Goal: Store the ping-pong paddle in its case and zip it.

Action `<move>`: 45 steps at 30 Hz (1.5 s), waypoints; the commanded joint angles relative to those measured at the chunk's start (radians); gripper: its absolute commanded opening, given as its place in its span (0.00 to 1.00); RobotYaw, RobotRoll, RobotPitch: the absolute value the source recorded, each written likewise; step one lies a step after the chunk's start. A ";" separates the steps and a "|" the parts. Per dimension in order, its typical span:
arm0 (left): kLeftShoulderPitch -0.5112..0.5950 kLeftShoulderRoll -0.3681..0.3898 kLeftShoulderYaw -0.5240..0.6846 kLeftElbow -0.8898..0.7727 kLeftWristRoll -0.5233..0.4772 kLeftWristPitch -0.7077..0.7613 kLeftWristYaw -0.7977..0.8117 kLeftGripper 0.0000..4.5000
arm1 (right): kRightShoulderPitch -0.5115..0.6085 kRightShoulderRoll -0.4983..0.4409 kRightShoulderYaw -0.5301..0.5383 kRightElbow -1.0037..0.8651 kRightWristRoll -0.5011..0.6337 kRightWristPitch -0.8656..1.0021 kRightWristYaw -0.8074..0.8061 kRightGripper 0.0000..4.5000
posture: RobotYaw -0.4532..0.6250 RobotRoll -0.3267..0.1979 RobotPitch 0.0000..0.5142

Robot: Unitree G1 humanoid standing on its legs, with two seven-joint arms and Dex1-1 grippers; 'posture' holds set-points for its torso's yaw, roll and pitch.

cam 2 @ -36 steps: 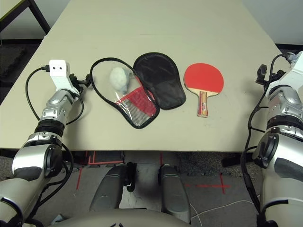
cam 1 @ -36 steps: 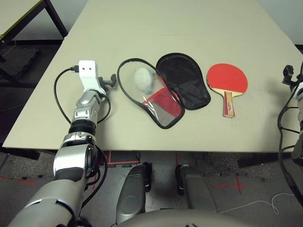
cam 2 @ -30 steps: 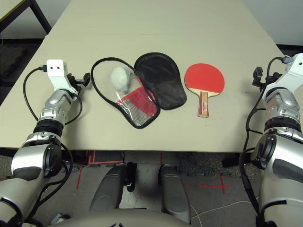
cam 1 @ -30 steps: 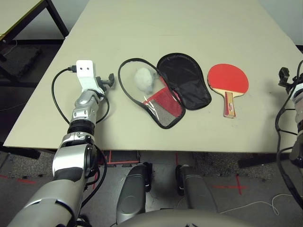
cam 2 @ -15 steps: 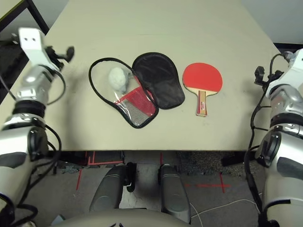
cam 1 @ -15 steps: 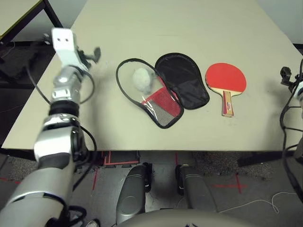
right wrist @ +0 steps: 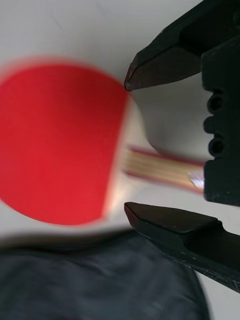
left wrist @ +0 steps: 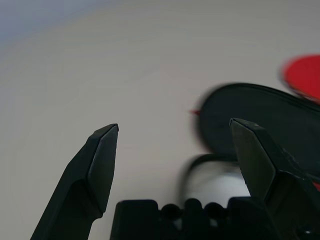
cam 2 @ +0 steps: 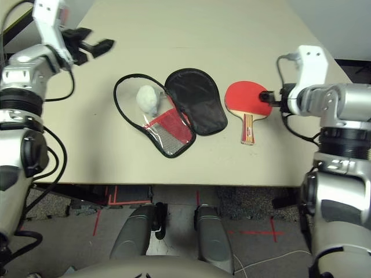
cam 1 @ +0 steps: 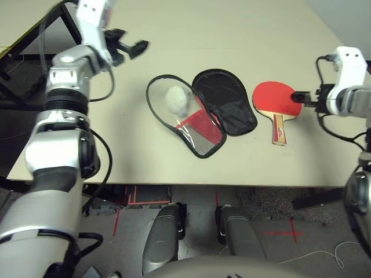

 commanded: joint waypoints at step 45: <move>0.242 -0.031 -0.149 -0.482 -0.081 0.367 -0.197 1.00 | -0.082 0.047 0.155 0.446 -0.170 -0.310 -0.105 0.24 | 0.46 0.62 0.28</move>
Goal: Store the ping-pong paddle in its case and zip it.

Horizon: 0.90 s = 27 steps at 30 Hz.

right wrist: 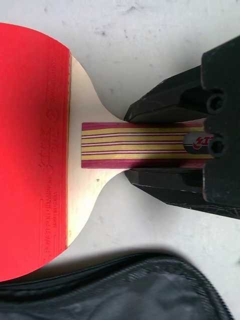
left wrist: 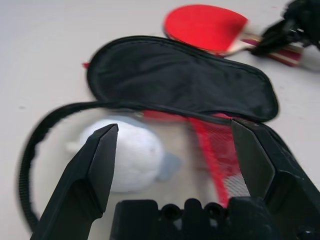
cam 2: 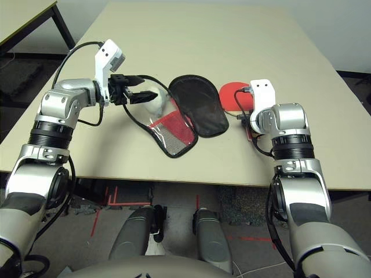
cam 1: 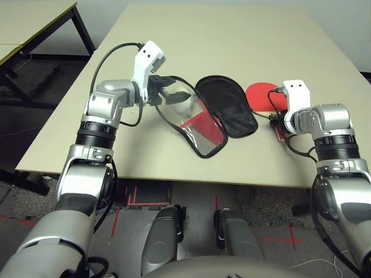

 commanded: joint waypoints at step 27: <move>-0.058 -0.030 -0.074 0.020 -0.024 -0.042 -0.119 1.00 | -0.174 0.177 -0.074 -0.275 0.062 0.316 -0.038 0.24 | 0.44 0.62 0.28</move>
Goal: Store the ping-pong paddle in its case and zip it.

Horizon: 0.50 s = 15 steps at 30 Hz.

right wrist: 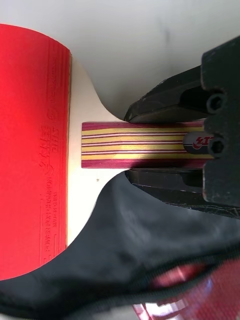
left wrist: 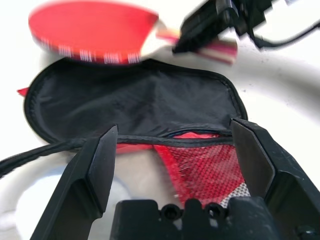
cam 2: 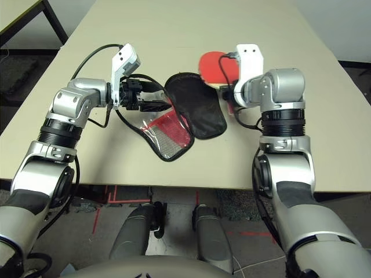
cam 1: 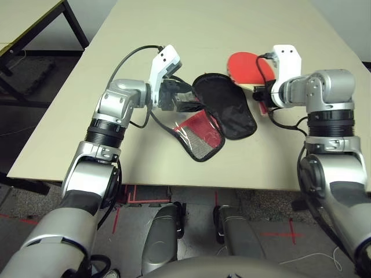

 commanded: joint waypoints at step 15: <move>-0.016 0.001 -0.005 0.031 0.004 -0.016 0.002 1.00 | 0.068 0.094 -0.008 -0.146 -0.012 0.086 -0.017 0.24 | 0.46 0.62 0.27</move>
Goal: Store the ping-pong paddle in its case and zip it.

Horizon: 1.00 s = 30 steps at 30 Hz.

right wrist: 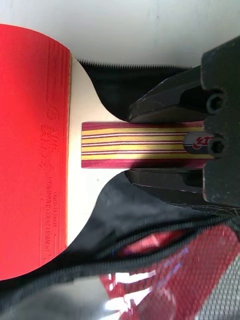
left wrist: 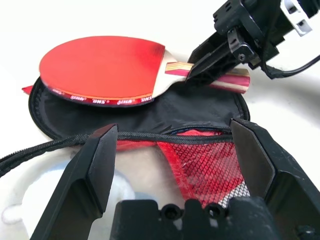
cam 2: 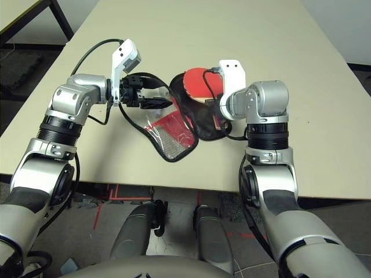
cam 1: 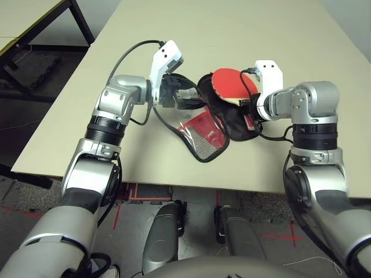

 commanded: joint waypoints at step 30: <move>-0.125 0.080 0.066 0.185 0.030 -0.124 0.053 1.00 | 0.021 -0.174 0.058 -0.062 0.093 -0.203 0.209 0.99 | 0.45 0.62 0.25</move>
